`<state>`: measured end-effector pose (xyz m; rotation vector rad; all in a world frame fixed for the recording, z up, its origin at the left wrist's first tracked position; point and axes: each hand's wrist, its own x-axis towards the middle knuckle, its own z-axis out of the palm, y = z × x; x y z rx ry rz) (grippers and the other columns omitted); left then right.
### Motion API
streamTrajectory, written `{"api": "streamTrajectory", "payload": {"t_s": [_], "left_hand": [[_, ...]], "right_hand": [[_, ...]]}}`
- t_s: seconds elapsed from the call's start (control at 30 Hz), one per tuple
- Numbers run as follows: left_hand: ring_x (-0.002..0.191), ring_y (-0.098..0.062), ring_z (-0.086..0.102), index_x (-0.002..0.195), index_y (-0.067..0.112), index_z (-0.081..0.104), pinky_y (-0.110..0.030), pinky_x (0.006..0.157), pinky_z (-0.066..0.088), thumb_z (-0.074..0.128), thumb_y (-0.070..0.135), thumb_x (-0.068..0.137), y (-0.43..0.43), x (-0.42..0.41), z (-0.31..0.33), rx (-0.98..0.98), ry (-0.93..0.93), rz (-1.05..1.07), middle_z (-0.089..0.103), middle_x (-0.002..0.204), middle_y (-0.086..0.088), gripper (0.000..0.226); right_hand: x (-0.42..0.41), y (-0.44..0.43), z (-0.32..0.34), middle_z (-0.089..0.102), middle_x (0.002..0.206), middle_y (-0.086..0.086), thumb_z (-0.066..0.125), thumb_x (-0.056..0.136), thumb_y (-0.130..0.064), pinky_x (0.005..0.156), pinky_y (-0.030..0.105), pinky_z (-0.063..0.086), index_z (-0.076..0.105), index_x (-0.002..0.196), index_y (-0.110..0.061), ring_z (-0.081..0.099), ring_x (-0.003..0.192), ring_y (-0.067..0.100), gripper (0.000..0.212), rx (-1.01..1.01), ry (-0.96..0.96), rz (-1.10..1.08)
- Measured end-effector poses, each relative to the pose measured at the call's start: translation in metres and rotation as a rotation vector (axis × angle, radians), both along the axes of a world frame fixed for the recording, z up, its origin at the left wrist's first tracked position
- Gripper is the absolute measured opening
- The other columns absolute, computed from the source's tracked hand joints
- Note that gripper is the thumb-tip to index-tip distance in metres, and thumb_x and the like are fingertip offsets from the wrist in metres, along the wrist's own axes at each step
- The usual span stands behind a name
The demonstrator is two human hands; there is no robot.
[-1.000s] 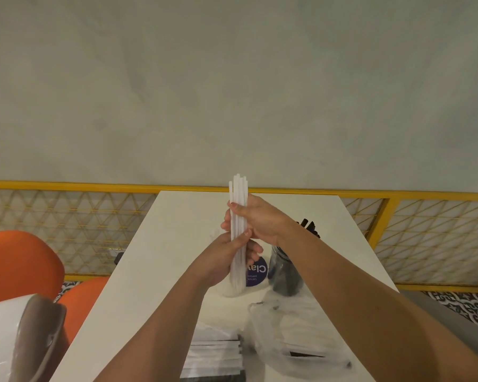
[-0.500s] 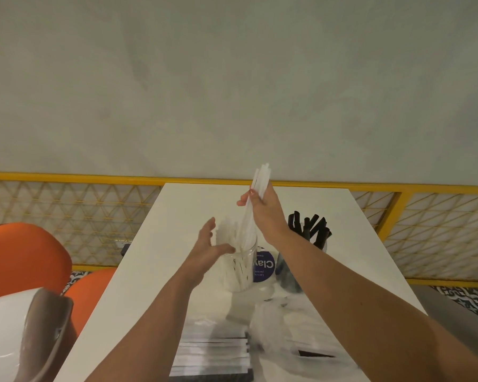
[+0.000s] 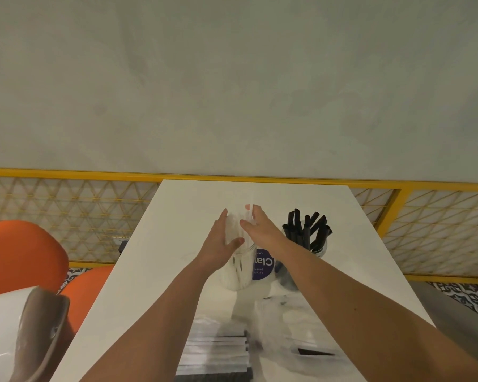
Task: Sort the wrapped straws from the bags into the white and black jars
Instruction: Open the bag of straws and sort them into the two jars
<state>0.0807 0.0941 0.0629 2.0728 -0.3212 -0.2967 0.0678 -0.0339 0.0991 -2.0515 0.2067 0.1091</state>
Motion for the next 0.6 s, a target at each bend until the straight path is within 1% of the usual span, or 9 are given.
{"api": "streamTrajectory", "payload": {"t_s": [0.07, 0.13, 0.23, 0.3, 0.37, 0.43, 0.47, 0.53, 0.6], "left_hand": [[0.146, -0.021, 0.014, 0.151, 0.019, 0.003, -0.042, 0.119, 0.019, 0.056, 0.031, 0.093, -0.001, -0.001, -0.001, 0.086, -0.061, 0.007, 0.012, 0.159, -0.003, 0.079], [0.146, -0.022, 0.011, 0.151, 0.017, 0.004, -0.041, 0.119, 0.016, 0.054, 0.033, 0.093, -0.001, -0.003, 0.0, 0.131, -0.131, 0.027, 0.009, 0.159, -0.004, 0.078], [0.145, -0.023, 0.015, 0.15, 0.02, 0.013, -0.044, 0.118, 0.018, 0.049, 0.029, 0.091, -0.001, -0.012, 0.011, 0.002, -0.187, 0.096, 0.014, 0.156, -0.005, 0.069], [0.137, -0.021, 0.027, 0.144, 0.019, 0.03, -0.042, 0.114, 0.025, 0.042, 0.023, 0.078, -0.004, -0.021, 0.022, -0.105, -0.298, 0.178, 0.029, 0.147, -0.005, 0.067], [0.122, -0.019, 0.037, 0.129, 0.013, 0.045, -0.035, 0.105, 0.032, 0.041, 0.015, 0.07, -0.01, -0.032, 0.032, -0.168, -0.438, 0.24, 0.042, 0.13, -0.003, 0.059], [0.107, -0.016, 0.04, 0.113, 0.007, 0.052, -0.026, 0.093, 0.033, 0.041, 0.008, 0.067, -0.02, -0.043, 0.04, -0.201, -0.539, 0.256, 0.047, 0.113, 0.0, 0.048], [0.102, -0.016, 0.041, 0.107, 0.005, 0.053, -0.022, 0.087, 0.033, 0.041, 0.006, 0.066, -0.025, -0.048, 0.041, -0.211, -0.577, 0.245, 0.047, 0.107, 0.002, 0.043], [0.091, -0.015, 0.043, 0.098, 0.003, 0.053, -0.014, 0.079, 0.034, 0.042, 0.002, 0.066, -0.036, -0.058, 0.038, -0.239, -0.621, 0.186, 0.046, 0.099, 0.001, 0.034], [0.082, -0.009, 0.045, 0.092, 0.004, 0.053, -0.009, 0.073, 0.036, 0.042, -0.001, 0.067, -0.047, -0.07, 0.027, -0.277, -0.602, 0.083, 0.046, 0.092, 0.0, 0.027]], "right_hand": [[-0.001, -0.003, 0.001, 0.031, 0.149, 0.006, 0.043, 0.098, -0.023, 0.104, 0.03, 0.034, 0.024, 0.144, -0.019, 0.037, 0.135, 0.024, 0.05, -0.045, -0.004, 0.017], [-0.003, -0.005, 0.007, 0.032, 0.148, 0.007, 0.046, 0.097, -0.022, 0.103, 0.025, 0.031, 0.026, 0.143, -0.018, 0.035, 0.136, 0.022, 0.05, -0.079, -0.087, 0.002], [-0.008, -0.01, 0.025, 0.038, 0.141, 0.009, 0.049, 0.095, -0.018, 0.095, 0.018, 0.027, 0.034, 0.138, -0.014, 0.039, 0.13, 0.019, 0.046, -0.201, -0.234, 0.005], [-0.014, -0.013, 0.04, 0.044, 0.131, 0.009, 0.051, 0.093, -0.014, 0.09, 0.018, 0.032, 0.044, 0.13, -0.009, 0.048, 0.116, 0.021, 0.037, -0.288, -0.338, 0.014], [-0.025, -0.016, 0.054, 0.053, 0.108, 0.008, 0.052, 0.092, -0.011, 0.076, 0.014, 0.036, 0.054, 0.116, -0.006, 0.051, 0.093, 0.017, 0.025, -0.329, -0.395, 0.045], [-0.041, -0.02, 0.066, 0.053, 0.087, 0.002, 0.053, 0.092, -0.011, 0.063, 0.016, 0.037, 0.06, 0.105, -0.005, 0.049, 0.079, 0.015, 0.016, -0.349, -0.349, 0.109], [-0.05, -0.023, 0.071, 0.053, 0.084, 0.0, 0.053, 0.092, -0.011, 0.064, 0.017, 0.038, 0.062, 0.102, -0.005, 0.049, 0.077, 0.015, 0.015, -0.374, -0.299, 0.147], [-0.066, -0.032, 0.076, 0.054, 0.087, 0.001, 0.053, 0.091, -0.012, 0.071, 0.022, 0.042, 0.064, 0.1, -0.005, 0.051, 0.079, 0.015, 0.016, -0.482, -0.193, 0.234], [-0.081, -0.043, 0.069, 0.054, 0.086, 0.0, 0.052, 0.09, -0.011, 0.073, 0.025, 0.043, 0.066, 0.098, -0.005, 0.051, 0.078, 0.014, 0.017, -0.6, -0.063, 0.348]]}}
